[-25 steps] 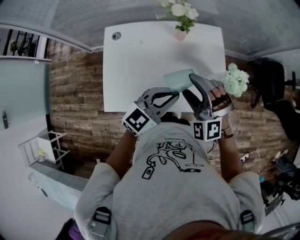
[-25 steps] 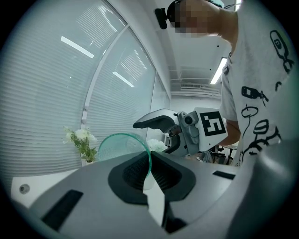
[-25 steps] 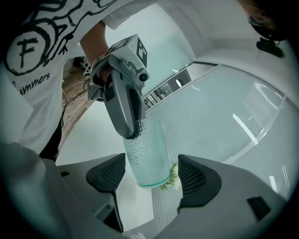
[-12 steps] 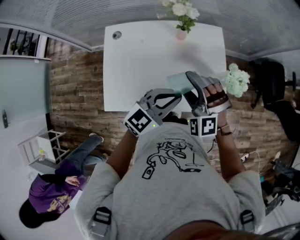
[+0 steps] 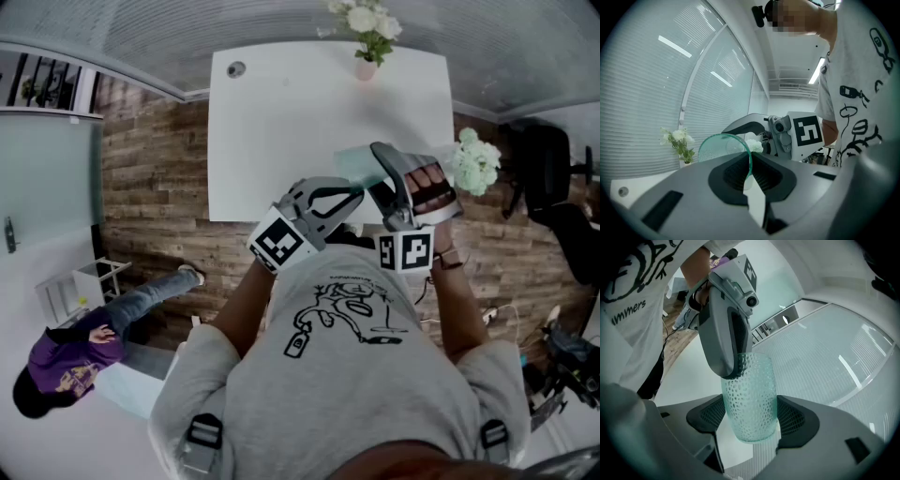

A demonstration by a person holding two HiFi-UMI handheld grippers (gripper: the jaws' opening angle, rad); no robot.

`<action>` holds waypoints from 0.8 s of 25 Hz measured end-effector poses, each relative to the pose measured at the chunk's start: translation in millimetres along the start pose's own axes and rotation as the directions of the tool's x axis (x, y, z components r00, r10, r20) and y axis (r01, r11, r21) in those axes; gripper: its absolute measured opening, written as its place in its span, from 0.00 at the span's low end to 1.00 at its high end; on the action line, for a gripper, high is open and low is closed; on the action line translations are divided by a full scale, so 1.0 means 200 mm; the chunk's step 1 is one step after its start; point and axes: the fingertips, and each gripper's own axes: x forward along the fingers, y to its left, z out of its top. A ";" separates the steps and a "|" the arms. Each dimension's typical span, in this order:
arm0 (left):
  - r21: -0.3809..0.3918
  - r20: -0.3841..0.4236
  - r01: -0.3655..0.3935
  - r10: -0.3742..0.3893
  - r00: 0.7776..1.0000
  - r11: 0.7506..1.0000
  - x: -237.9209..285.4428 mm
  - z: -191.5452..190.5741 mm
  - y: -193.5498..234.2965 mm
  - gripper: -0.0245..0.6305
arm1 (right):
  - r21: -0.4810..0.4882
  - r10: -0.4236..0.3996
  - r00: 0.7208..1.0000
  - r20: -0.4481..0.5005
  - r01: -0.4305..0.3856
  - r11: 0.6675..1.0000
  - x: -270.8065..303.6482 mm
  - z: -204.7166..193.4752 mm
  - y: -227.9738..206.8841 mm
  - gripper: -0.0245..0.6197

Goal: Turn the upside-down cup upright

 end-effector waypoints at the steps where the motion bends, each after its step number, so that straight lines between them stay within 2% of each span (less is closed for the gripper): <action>1: 0.000 0.002 -0.003 0.003 1.000 1.000 0.00 0.00 0.00 0.06 | 0.007 -0.004 1.000 0.002 0.004 1.000 0.00 0.00 0.00 0.58; 13: 0.003 0.052 -0.057 0.057 0.997 0.998 -0.02 0.04 0.02 0.08 | 0.146 -0.016 1.000 0.024 0.012 0.989 0.00 0.00 -0.01 0.58; 20: -0.013 0.091 -0.107 0.108 0.990 0.994 -0.05 0.08 0.05 0.23 | 0.331 -0.034 0.998 0.055 0.014 0.944 -0.02 -0.03 -0.04 0.58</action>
